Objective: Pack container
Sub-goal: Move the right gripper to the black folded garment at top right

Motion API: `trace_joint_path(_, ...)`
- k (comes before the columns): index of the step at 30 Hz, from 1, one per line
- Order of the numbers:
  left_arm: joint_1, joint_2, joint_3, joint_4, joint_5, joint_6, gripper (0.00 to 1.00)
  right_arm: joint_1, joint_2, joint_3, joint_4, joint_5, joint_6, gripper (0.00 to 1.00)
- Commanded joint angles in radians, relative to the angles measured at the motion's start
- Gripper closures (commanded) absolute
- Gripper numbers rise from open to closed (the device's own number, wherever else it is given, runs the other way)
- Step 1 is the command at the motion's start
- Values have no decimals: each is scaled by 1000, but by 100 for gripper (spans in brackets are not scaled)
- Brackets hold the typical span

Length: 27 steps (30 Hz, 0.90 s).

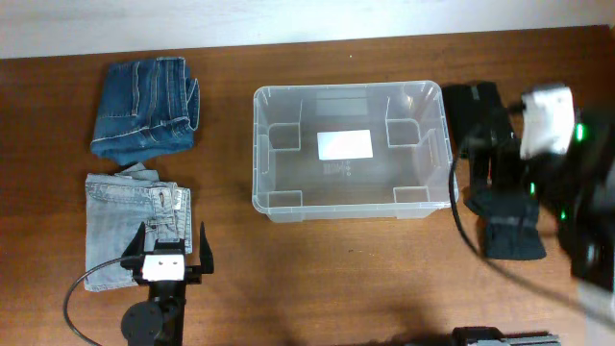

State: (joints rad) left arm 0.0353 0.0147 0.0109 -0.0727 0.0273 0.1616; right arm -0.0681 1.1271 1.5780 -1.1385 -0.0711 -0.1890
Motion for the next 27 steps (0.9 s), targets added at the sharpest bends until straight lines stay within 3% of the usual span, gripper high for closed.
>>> trace_joint_path(1,4,-10,-2,-7,11,13,1,-37,175,166,-111,-29,-73,1)
trace_joint_path(7,4,-10,-2,-7,11,13,1,-170,358,259,-174,-22,-68,2)
trace_joint_path(13,4,-10,-2,-7,11,13,1,-287,417,259,-127,-33,-64,2)
trace_joint_path(20,4,-10,-2,-7,11,13,1,-462,514,259,-41,-188,-74,1)
trace_joint_path(27,4,-10,-2,-7,11,13,1,-508,736,259,-18,-482,-272,2)
